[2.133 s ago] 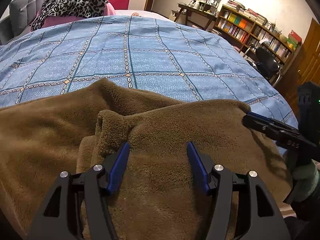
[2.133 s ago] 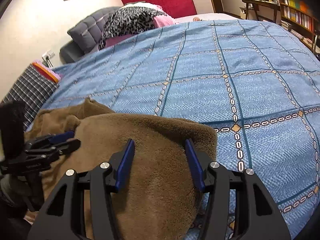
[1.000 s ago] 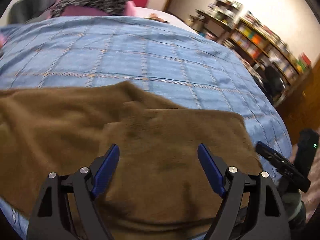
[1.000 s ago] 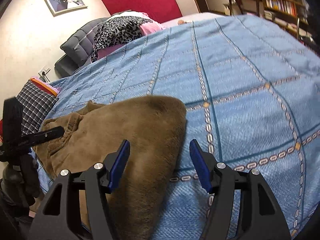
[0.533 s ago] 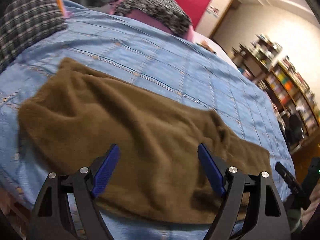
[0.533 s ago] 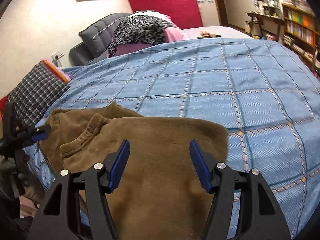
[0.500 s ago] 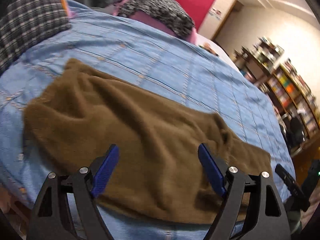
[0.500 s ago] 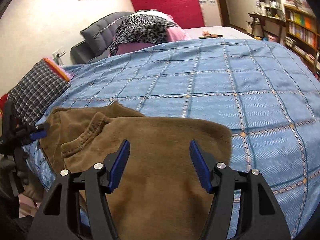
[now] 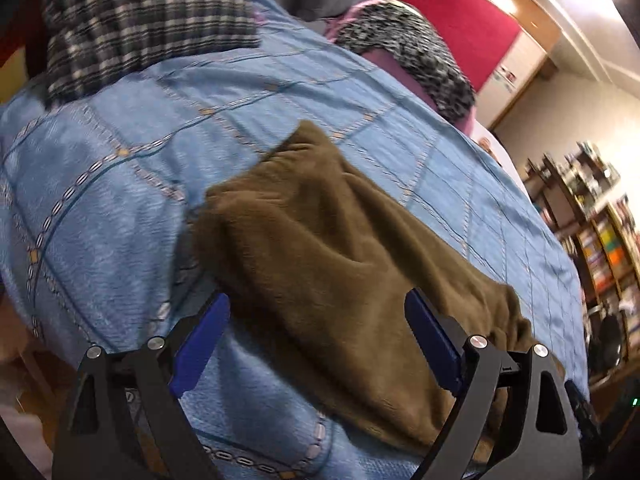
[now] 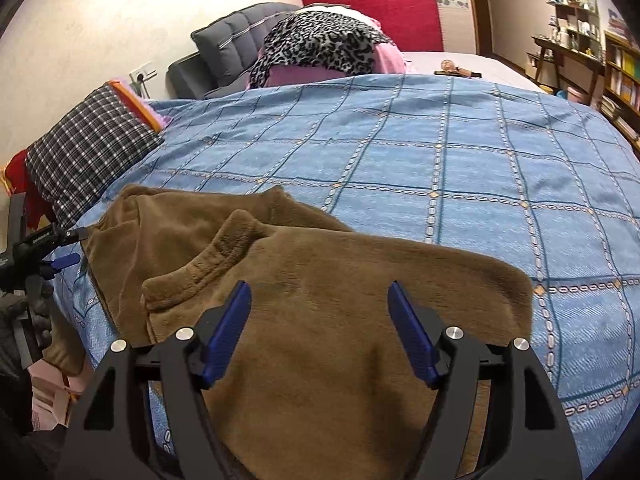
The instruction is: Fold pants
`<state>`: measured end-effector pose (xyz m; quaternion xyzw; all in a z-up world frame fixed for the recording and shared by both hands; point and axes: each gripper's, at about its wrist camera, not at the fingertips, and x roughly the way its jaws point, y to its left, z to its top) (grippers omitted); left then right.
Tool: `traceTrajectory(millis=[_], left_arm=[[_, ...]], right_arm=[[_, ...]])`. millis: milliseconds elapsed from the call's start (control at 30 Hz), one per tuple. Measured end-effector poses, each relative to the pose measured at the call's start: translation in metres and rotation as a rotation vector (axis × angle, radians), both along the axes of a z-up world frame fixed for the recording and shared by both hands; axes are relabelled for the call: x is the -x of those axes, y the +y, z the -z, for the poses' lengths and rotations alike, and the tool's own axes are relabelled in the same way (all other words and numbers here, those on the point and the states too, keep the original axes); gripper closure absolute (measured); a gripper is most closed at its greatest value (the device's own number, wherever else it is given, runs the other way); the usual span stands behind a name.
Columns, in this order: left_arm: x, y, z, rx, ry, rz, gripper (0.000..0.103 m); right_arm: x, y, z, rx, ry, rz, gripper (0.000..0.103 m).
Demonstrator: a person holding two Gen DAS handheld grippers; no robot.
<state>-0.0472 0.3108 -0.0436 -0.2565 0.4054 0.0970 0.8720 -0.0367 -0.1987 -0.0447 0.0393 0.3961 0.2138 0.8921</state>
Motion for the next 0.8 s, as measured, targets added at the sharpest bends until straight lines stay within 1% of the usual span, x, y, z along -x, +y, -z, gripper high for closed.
traceTrajectory(millis=[167, 300, 367, 467, 600, 700, 733, 767, 800], left_arm=[[-0.003, 0.018, 0.016, 0.068, 0.020, -0.052, 0.014], [-0.008, 0.035, 0.033, 0.172, 0.025, -0.095, 0.013], [-0.011, 0.041, 0.036, 0.202, 0.012, -0.115, 0.012], [-0.015, 0.045, 0.034, 0.226, -0.016, -0.136, 0.012], [-0.022, 0.049, 0.036, 0.266, -0.038, -0.143, 0.012], [-0.023, 0.050, 0.036, 0.275, -0.045, -0.157, 0.015], [-0.024, 0.051, 0.037, 0.273, -0.042, -0.162, 0.021], [-0.024, 0.051, 0.037, 0.270, -0.039, -0.166, 0.030], [-0.025, 0.052, 0.037, 0.267, -0.037, -0.167, 0.035]], right_arm=[[-0.001, 0.009, 0.003, 0.005, 0.008, -0.014, 0.031], [-0.001, 0.011, 0.004, 0.006, 0.011, -0.015, 0.031], [-0.001, 0.011, 0.005, 0.006, 0.014, -0.012, 0.031], [0.000, 0.011, 0.005, 0.006, 0.013, -0.010, 0.031], [0.000, 0.011, 0.005, 0.003, 0.013, -0.008, 0.031], [-0.001, 0.011, 0.006, -0.002, 0.015, -0.003, 0.031], [-0.001, 0.010, 0.006, -0.003, 0.017, -0.001, 0.031], [-0.001, 0.009, 0.007, -0.005, 0.019, 0.001, 0.031], [-0.002, 0.009, 0.008, -0.008, 0.023, 0.002, 0.031]])
